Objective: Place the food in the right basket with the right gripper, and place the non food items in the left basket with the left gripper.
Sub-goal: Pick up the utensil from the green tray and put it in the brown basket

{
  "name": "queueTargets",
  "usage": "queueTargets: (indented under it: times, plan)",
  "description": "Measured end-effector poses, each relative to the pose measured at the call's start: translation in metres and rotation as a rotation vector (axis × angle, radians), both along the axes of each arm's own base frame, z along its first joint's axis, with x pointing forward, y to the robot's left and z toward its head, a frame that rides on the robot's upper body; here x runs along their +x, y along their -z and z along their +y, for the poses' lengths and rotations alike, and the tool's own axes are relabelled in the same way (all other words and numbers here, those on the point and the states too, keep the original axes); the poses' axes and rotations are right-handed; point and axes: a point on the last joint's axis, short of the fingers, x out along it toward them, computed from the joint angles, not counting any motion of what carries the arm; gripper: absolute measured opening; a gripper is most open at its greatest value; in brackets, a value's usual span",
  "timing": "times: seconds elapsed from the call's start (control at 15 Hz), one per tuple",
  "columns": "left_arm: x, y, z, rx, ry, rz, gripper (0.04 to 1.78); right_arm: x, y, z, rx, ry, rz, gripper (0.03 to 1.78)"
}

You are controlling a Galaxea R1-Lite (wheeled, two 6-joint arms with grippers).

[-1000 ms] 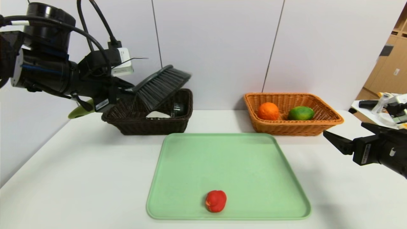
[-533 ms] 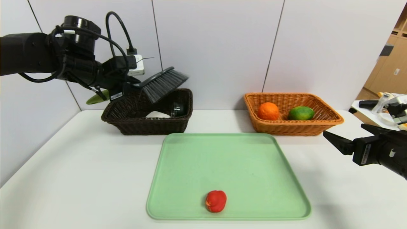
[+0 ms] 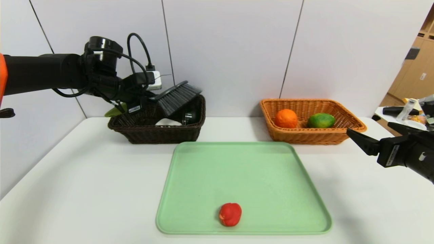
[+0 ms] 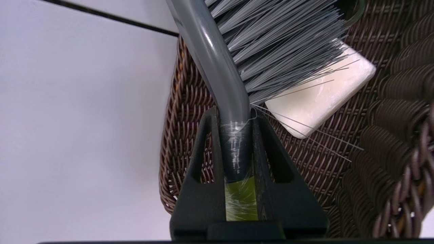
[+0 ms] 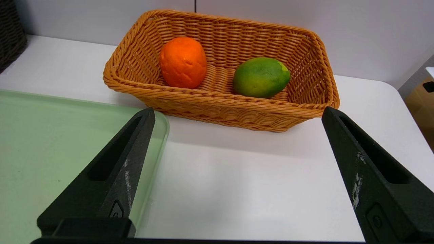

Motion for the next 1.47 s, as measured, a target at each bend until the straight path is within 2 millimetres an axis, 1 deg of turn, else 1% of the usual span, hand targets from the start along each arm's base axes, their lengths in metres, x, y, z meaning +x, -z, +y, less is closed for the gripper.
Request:
queueTargets:
  times: [0.4,0.73,1.47]
  plan:
    - [0.006,0.01,0.001,0.003,-0.003,0.021,0.28,0.0,0.001,0.0,0.0,0.001,0.0,1.69]
    - [0.011,0.015,0.0,0.001,0.0,0.01,0.28,-0.001,0.005,0.0,-0.001,0.001,0.015,1.69]
    - [0.011,0.017,0.0,-0.009,-0.004,0.018,0.28,-0.001,0.007,0.0,-0.003,-0.001,0.025,1.69]
